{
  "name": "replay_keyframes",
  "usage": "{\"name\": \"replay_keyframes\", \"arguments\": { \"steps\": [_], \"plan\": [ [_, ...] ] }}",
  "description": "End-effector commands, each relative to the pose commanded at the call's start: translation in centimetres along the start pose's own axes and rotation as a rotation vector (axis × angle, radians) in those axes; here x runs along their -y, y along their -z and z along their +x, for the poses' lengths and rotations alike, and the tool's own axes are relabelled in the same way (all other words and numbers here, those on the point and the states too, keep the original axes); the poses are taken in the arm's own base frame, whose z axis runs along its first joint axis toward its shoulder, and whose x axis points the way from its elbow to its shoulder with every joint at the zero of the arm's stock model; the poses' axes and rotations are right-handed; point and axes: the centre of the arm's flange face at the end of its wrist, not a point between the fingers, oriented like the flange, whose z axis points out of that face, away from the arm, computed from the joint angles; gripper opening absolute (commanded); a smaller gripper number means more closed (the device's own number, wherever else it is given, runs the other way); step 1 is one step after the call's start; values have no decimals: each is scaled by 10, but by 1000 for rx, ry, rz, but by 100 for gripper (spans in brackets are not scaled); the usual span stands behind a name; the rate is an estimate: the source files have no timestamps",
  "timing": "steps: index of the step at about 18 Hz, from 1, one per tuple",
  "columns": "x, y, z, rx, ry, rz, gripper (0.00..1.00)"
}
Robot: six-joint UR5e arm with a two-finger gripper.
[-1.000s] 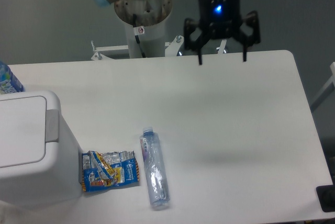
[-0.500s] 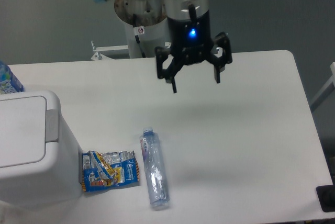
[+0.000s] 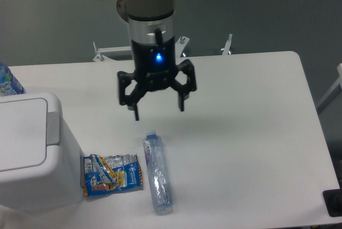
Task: Open the trash can
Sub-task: 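Move the open gripper down and across toward the white trash can lid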
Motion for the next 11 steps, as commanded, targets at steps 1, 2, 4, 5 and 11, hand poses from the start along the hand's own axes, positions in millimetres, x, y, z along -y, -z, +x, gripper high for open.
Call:
{"name": "replay_keyframes", "arguments": {
  "steps": [1, 2, 4, 5, 11],
  "plan": [
    [-1, -3, 6, -5, -7, -5, 100],
    [-2, -7, 8, -7, -10, -12, 100],
    [-5, -13, 20, -16, -28, -23, 100],
    [-6, -14, 26, -21, -36, -25, 100],
    [-13, -25, 58, -44, -37, -46, 100]
  ]
}}
